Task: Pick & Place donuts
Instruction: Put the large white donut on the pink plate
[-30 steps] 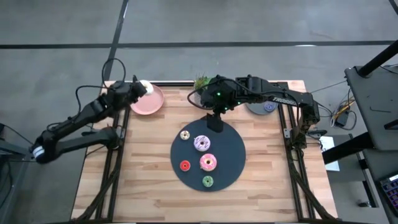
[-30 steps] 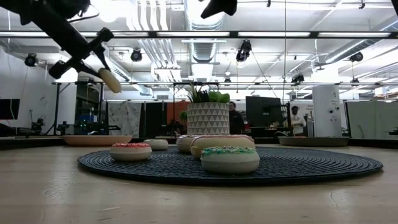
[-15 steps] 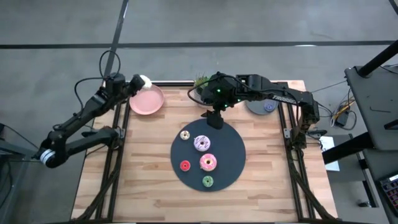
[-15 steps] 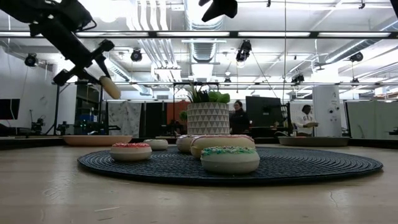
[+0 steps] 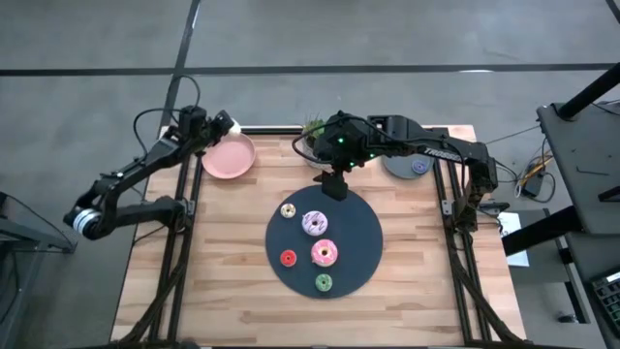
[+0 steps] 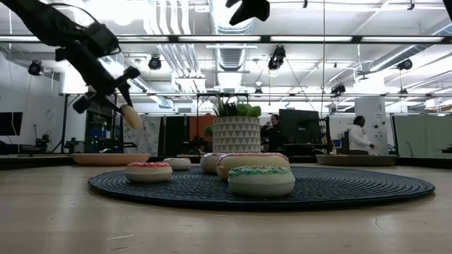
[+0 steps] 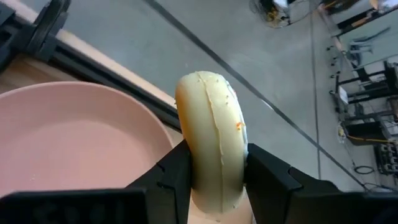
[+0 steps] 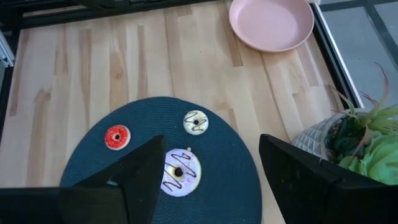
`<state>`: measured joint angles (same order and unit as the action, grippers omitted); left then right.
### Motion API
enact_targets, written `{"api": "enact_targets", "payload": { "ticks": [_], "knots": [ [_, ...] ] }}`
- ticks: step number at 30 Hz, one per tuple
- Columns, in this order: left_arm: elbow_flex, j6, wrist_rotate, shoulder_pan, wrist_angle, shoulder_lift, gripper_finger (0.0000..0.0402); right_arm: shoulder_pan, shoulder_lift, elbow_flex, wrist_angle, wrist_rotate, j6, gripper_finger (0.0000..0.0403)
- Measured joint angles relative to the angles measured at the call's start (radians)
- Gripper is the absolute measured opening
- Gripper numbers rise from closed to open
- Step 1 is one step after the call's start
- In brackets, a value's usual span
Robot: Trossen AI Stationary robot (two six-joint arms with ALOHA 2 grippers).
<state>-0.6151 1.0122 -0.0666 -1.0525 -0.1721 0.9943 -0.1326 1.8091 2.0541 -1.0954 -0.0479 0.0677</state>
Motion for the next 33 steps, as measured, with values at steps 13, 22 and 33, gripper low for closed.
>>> {"api": "enact_targets", "payload": {
  "ticks": [13, 22, 33],
  "knots": [
    [0.135, 0.115, -0.003, -0.015, 0.196, 0.088, 0.0106, -0.009, 0.0, 0.0, 0.0, 0.0, -0.001, 0.0249],
    [0.191, 0.139, -0.009, -0.015, 0.233, 0.086, 0.0106, -0.016, 0.0, 0.0, -0.001, -0.001, 0.0, 0.0249],
    [0.194, 0.244, -0.069, -0.014, 0.233, 0.086, 0.0106, -0.016, 0.0, 0.0, -0.007, -0.001, 0.002, 0.0249]
  ]
}}
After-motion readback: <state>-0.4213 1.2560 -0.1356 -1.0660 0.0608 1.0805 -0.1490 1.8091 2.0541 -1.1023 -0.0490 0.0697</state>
